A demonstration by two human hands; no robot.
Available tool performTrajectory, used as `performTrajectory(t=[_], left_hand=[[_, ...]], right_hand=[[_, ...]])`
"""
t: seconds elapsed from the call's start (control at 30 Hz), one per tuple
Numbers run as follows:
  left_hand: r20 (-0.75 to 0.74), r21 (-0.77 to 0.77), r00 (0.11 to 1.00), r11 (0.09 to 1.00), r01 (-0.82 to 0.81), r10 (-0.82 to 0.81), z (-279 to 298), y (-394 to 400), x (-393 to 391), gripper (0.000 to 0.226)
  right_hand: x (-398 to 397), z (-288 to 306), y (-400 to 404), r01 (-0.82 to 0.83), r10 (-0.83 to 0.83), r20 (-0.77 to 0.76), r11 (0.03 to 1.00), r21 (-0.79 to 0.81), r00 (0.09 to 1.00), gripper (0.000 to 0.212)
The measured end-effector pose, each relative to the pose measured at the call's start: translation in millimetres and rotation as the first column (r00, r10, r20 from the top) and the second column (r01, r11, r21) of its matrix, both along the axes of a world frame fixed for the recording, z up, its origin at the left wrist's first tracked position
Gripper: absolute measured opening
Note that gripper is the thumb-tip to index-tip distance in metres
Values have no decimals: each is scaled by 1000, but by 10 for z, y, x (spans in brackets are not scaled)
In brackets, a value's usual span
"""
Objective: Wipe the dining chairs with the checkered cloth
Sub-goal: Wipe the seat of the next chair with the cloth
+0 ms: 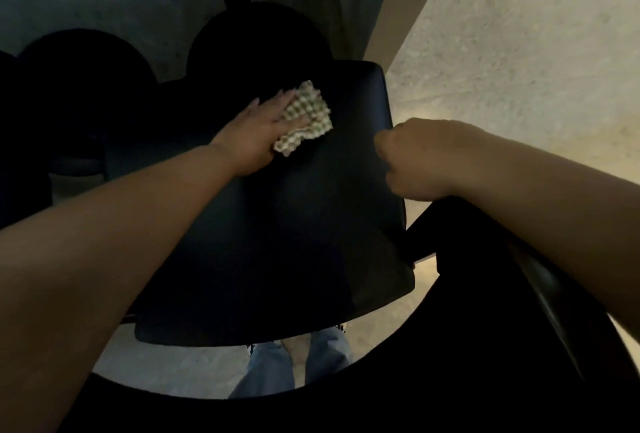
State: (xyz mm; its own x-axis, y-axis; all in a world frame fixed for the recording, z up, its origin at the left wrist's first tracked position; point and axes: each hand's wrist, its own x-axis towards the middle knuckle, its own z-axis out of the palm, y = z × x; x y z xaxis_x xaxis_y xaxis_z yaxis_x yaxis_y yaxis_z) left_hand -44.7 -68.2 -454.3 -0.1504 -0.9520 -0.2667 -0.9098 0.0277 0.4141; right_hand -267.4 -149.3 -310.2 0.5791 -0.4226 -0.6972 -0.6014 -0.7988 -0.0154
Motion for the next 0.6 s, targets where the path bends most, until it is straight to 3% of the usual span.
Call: performTrajectory(t=[0.07,0.2,0.27,0.33,0.4,0.5,0.57,0.6], left_hand=[[-270,-23,951,986,-163,151,175,82,2,53],[-493,29,788,912,-409,369,534,173,-45,23],[-582,85,699,886,-455,415,671,189,-38,13],[-626,68,677,892,-447,387,777,225,19,11],[-556,-28,774,925,-380,301,813,303,127,15],[-254,-8,927,958,-288,276,628,531,384,43],[-5,235,939,913,-332,343,417,774,594,84],[124,374,931,853,-364,343,328,906,688,105]], right_hand=[[-29,-47,-19,21,-20,42,1000,-15,999,44],[73,-122,-59,122,-154,302,985,119,941,92],[276,-139,-22,175,-252,354,956,235,901,99],[560,-190,17,137,-231,396,958,253,889,78],[836,-241,36,81,-153,415,979,185,897,22],[1056,-311,-64,152,-124,404,988,-38,906,14],[1051,-420,-56,298,-159,533,937,-185,831,15],[1023,-504,-1,307,-155,569,934,-181,808,21]])
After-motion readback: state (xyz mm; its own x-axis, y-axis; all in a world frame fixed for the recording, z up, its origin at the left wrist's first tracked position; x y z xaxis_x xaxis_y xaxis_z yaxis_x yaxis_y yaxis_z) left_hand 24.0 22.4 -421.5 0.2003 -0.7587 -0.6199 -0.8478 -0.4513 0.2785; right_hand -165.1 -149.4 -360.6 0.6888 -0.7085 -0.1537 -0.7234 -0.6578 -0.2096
